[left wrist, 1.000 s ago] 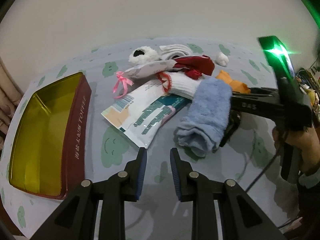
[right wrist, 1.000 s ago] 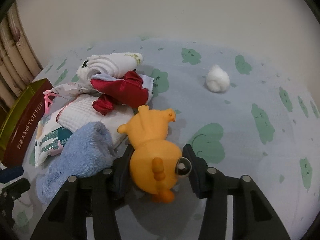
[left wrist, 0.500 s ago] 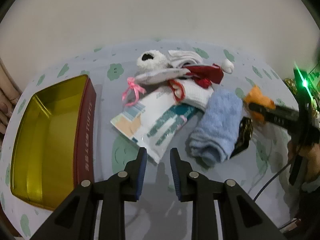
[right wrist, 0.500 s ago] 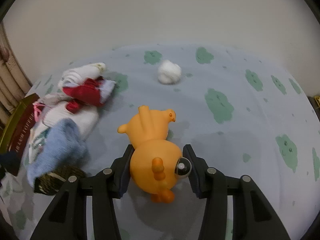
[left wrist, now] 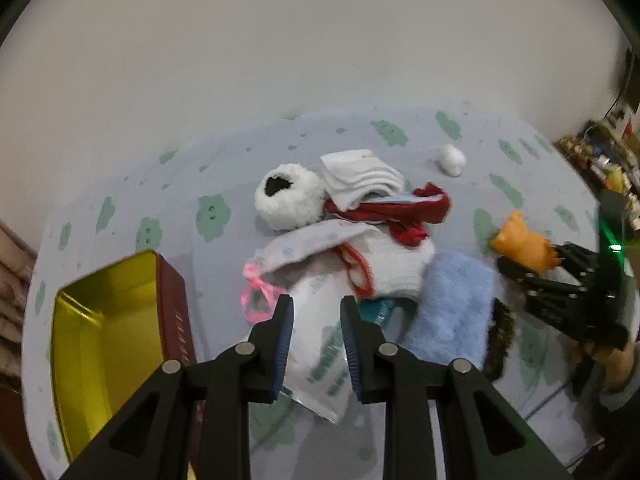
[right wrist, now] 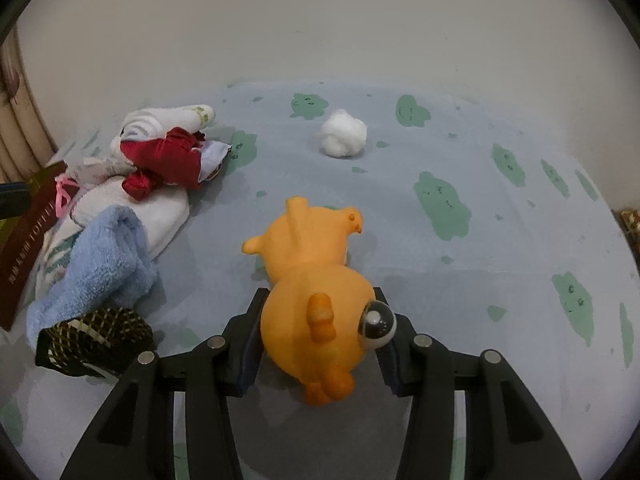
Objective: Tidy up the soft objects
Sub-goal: 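Grasp the white packet with pink ribbon with the left tool while the right tool holds the orange toy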
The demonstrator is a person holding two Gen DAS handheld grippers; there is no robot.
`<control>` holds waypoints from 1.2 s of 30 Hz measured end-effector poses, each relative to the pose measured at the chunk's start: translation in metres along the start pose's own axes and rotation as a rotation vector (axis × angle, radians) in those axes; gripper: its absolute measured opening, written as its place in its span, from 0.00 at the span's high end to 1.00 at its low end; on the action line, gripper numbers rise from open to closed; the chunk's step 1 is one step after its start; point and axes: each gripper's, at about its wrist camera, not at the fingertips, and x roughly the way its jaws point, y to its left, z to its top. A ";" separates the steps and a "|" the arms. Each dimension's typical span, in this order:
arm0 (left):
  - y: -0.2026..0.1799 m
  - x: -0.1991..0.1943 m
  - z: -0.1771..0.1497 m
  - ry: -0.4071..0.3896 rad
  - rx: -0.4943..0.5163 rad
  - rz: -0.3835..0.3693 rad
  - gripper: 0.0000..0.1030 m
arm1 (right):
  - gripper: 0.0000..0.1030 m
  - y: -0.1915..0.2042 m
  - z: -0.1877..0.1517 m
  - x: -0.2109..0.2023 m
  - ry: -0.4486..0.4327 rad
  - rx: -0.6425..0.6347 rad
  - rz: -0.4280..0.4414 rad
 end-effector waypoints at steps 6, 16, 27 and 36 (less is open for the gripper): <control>-0.002 0.023 0.017 0.049 0.098 -0.005 0.76 | 0.56 0.002 0.001 0.003 -0.002 -0.010 -0.012; -0.003 0.044 0.029 0.091 0.181 0.018 0.76 | 0.54 0.002 0.001 0.004 -0.002 -0.012 -0.007; -0.011 0.044 0.036 0.076 0.275 0.060 0.53 | 0.52 0.004 0.001 0.005 -0.002 -0.009 -0.006; -0.008 0.075 0.044 0.116 0.293 0.070 0.53 | 0.51 0.004 0.001 0.005 -0.002 -0.010 -0.007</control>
